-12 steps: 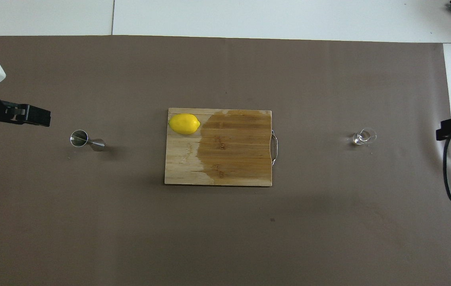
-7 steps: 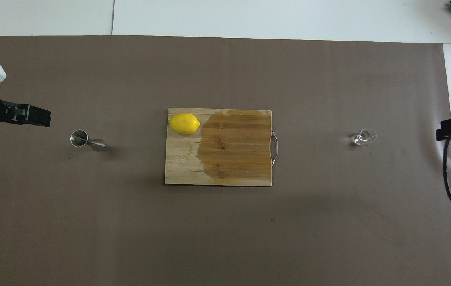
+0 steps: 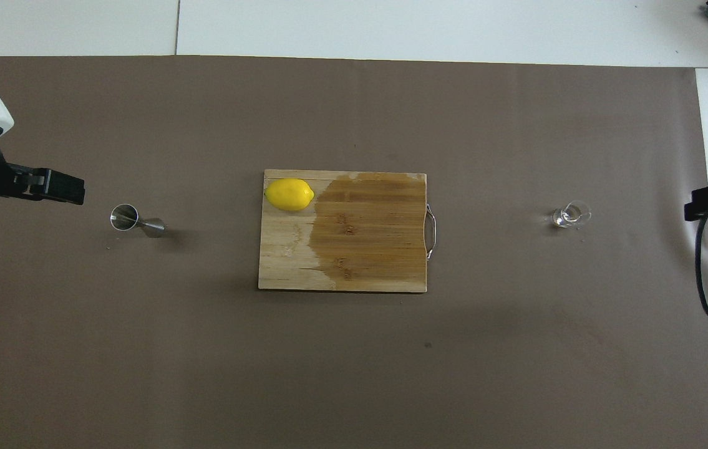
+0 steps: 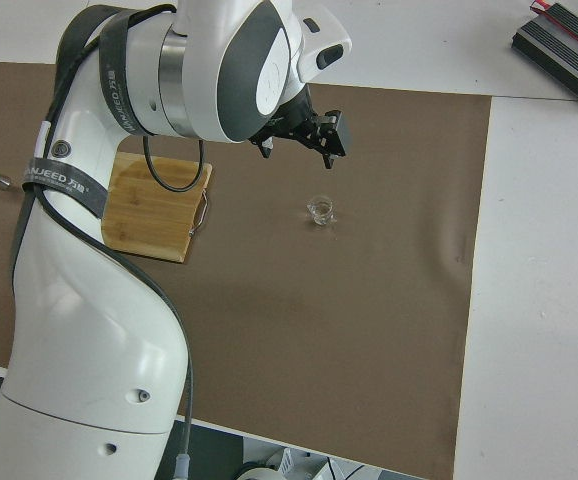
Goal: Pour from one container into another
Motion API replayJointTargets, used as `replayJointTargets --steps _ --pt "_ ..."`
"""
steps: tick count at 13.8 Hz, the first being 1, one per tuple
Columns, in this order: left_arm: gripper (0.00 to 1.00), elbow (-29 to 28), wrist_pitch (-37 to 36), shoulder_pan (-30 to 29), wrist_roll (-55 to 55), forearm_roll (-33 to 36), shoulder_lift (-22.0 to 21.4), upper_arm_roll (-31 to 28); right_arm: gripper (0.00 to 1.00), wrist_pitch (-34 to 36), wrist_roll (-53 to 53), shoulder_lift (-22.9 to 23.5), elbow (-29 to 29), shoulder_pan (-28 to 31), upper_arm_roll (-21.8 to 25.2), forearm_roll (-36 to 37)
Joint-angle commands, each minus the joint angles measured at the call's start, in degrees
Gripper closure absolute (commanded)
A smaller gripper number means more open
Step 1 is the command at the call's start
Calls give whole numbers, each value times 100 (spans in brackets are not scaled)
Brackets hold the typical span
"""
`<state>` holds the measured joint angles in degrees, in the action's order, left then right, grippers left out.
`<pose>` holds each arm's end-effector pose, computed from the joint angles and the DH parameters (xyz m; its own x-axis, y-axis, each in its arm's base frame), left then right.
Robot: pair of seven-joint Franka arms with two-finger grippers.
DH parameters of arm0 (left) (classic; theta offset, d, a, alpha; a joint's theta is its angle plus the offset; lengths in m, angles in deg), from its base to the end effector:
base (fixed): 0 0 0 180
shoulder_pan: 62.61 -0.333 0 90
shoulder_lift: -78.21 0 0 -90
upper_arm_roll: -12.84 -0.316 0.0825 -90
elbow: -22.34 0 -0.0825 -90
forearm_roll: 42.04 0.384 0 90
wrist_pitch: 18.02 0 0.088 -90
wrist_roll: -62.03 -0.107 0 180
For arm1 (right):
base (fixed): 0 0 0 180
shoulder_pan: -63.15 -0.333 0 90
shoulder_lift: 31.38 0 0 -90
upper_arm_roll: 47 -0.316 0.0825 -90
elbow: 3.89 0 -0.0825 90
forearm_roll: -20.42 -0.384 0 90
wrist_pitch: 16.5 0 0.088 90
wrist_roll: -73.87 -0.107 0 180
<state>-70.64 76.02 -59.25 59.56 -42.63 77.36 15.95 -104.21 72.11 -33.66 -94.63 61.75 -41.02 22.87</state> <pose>0.5524 -0.0639 0.6143 0.9874 -0.1546 0.0337 -0.1550 -0.9879 0.0080 0.5360 -0.0489 0.6366 0.9936 -0.1120 -0.0121 -0.1114 -0.9930 0.0390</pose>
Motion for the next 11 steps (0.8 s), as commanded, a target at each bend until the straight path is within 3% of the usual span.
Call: replayJointTargets --steps 1,6,11 --pt "0 -203 -202 -159 36 -572 -197 -83 0 -45 115 -141 -163 17 -19 18" --pt "0 -116 -843 -379 352 -854 -179 -83 0 -45 115 -141 -163 17 -19 18" --pt "0 130 -1494 -625 1942 -1759 31 -92 0 -45 115 -141 -163 17 -19 18"
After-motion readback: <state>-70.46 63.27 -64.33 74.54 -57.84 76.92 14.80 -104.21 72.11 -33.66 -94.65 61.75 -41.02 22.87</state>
